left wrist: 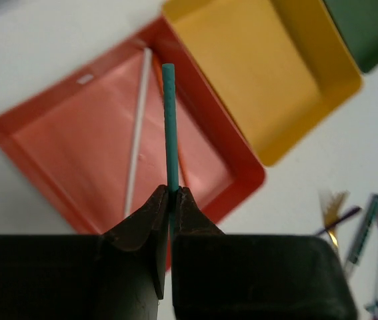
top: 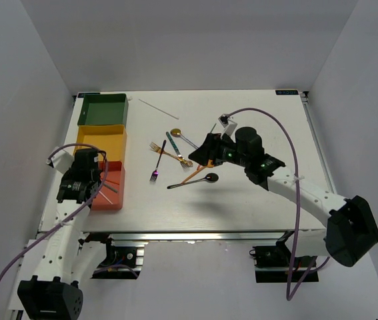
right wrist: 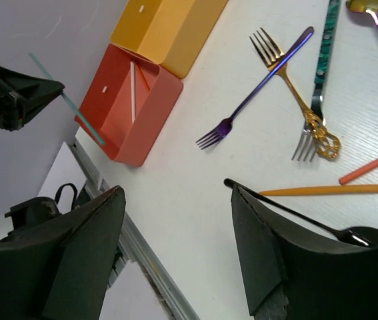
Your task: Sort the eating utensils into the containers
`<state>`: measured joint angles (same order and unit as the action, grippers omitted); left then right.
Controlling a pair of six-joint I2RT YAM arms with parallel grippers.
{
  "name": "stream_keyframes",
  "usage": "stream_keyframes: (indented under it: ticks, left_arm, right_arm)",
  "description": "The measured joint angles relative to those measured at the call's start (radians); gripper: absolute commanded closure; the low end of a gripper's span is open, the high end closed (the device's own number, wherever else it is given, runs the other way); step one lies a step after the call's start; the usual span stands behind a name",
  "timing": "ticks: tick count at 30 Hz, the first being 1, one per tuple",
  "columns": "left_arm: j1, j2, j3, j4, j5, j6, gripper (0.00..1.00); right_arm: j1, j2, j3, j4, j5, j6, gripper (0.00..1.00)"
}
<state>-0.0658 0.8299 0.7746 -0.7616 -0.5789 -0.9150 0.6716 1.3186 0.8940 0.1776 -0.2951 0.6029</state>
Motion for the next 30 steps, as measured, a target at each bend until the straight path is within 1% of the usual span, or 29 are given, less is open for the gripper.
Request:
stream_keyframes:
  ticks: [2, 4, 8, 12, 13, 14, 15, 17, 19, 20, 22, 23, 27, 28, 29, 30]
  left_arm:
    - [0.024, 0.005, 0.0, -0.018, -0.046, 0.016, 1.0]
    - [0.047, 0.019, -0.004, -0.013, -0.064, 0.03, 1.0]
    - [0.094, 0.078, -0.035, 0.016, -0.063, 0.055, 1.0]
    - [0.11, 0.119, -0.069, 0.029, -0.047, 0.069, 0.99]
    - [0.11, 0.121, -0.072, 0.031, -0.041, 0.073, 0.93]
    - [0.11, 0.119, -0.073, 0.033, -0.034, 0.077, 0.69]
    - [0.11, 0.116, -0.073, 0.036, -0.03, 0.084, 0.5]
    - [0.11, 0.101, -0.073, 0.042, -0.015, 0.097, 0.32]
    - [0.11, 0.076, -0.073, 0.05, -0.003, 0.099, 0.27]
    - [0.11, 0.064, -0.073, 0.052, -0.001, 0.1, 0.2]
    - [0.11, 0.043, -0.072, 0.05, 0.003, 0.104, 0.13]
    - [0.11, 0.036, -0.071, 0.048, 0.005, 0.106, 0.12]
    - [0.11, 0.022, -0.035, 0.032, 0.029, 0.124, 0.11]
    - [0.11, 0.013, -0.021, 0.037, 0.045, 0.142, 0.09]
    - [0.11, -0.003, -0.011, 0.054, 0.066, 0.167, 0.02]
    - [0.11, -0.02, -0.003, 0.072, 0.093, 0.193, 0.02]
  right_arm:
    - [-0.009, -0.032, -0.025, -0.008, 0.013, -0.013, 0.29]
    - [-0.016, -0.055, -0.05, -0.015, 0.022, -0.021, 0.29]
    - [-0.03, -0.075, -0.09, -0.026, 0.036, -0.037, 0.29]
    - [-0.041, -0.075, -0.093, -0.047, 0.04, -0.046, 0.29]
    - [-0.043, -0.075, -0.094, -0.048, 0.042, -0.049, 0.29]
    - [-0.044, -0.075, -0.093, -0.049, 0.043, -0.051, 0.28]
    - [-0.045, -0.075, -0.094, -0.049, 0.043, -0.055, 0.28]
    - [-0.05, -0.074, -0.093, -0.049, 0.047, -0.06, 0.28]
    - [-0.05, -0.068, -0.092, -0.052, 0.065, -0.062, 0.28]
    - [-0.05, -0.063, -0.089, -0.06, 0.075, -0.063, 0.26]
    - [-0.05, -0.044, -0.07, -0.084, 0.108, -0.063, 0.25]
    - [-0.05, -0.028, -0.05, -0.108, 0.134, -0.063, 0.11]
    - [-0.05, 0.066, 0.066, -0.213, 0.259, -0.063, 0.11]
    - [-0.05, 0.093, 0.097, -0.236, 0.293, -0.063, 0.11]
    - [-0.05, 0.12, 0.128, -0.258, 0.331, -0.06, 0.11]
    - [-0.05, 0.153, 0.165, -0.288, 0.376, -0.056, 0.11]
